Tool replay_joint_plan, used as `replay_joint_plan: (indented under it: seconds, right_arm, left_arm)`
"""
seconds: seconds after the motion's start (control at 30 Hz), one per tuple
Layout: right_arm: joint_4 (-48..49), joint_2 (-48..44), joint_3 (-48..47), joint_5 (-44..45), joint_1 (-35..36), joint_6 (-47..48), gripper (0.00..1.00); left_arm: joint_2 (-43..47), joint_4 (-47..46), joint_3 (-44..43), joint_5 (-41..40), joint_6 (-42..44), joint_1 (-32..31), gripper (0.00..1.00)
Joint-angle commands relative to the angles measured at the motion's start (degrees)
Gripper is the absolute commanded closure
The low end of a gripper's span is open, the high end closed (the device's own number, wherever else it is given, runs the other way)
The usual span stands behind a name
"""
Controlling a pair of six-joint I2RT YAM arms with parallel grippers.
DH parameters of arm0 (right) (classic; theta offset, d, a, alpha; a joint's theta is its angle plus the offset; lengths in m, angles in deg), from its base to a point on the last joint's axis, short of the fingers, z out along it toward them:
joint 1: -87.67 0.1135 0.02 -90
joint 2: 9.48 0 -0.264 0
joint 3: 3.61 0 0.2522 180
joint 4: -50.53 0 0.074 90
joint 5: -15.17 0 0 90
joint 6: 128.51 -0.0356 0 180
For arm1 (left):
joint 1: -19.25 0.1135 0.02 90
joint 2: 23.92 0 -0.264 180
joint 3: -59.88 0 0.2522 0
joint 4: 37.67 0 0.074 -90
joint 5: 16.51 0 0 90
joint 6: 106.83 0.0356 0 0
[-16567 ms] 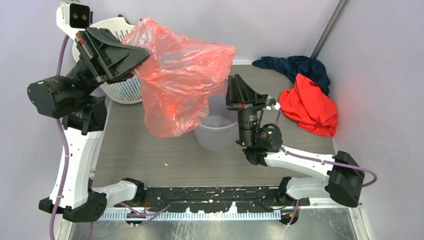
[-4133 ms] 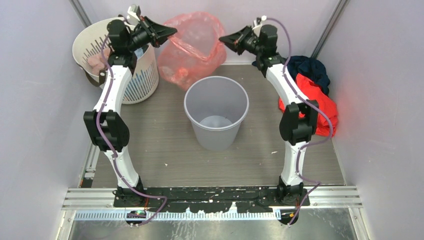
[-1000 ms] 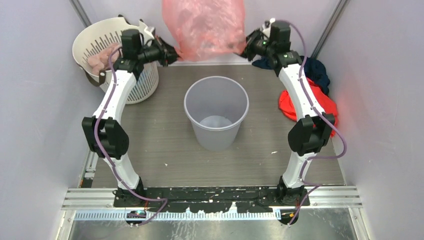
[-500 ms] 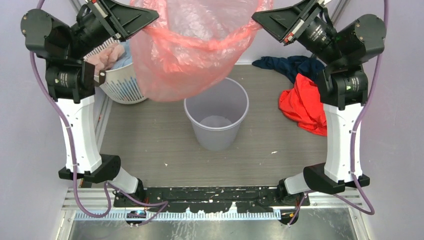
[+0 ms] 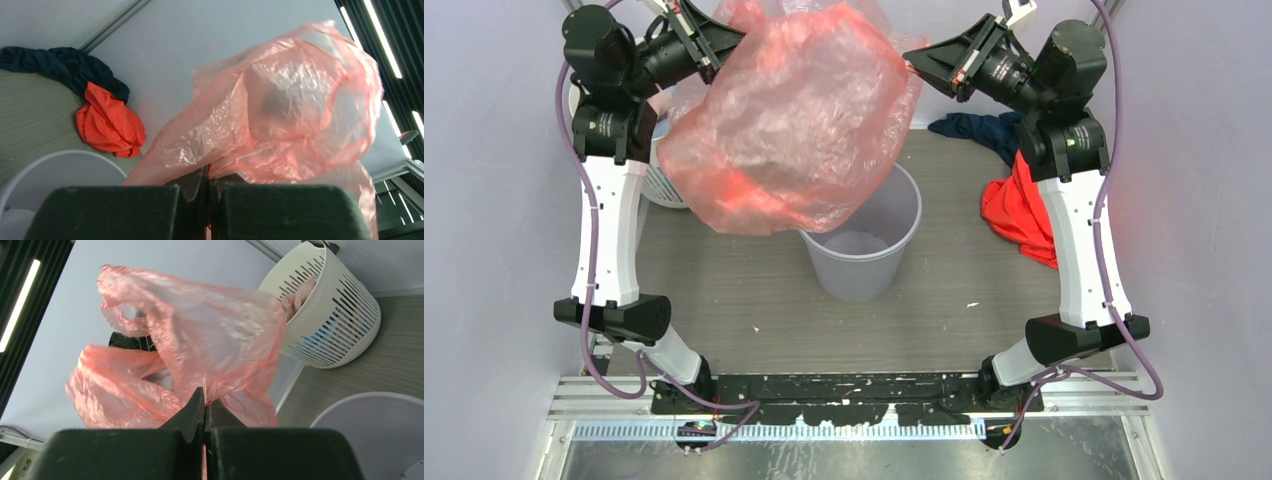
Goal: Put the trash bags into the trash bin
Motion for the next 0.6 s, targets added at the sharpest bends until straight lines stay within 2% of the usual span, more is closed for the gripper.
replay_joint_plan:
  seconds: [0.0, 0.57]
  right_arm:
    - [3.8, -2.7, -1.9, -0.4, 0.0, 0.3, 0.99]
    - [5.4, -1.9, -3.8, -0.8, -0.3, -1.4, 0.99]
  left_arm:
    - [2.9, -4.4, -1.9, 1.0, -1.2, 0.1, 1.0]
    - [3.0, -5.4, -2.0, 1.5, -2.1, 0.1, 1.0]
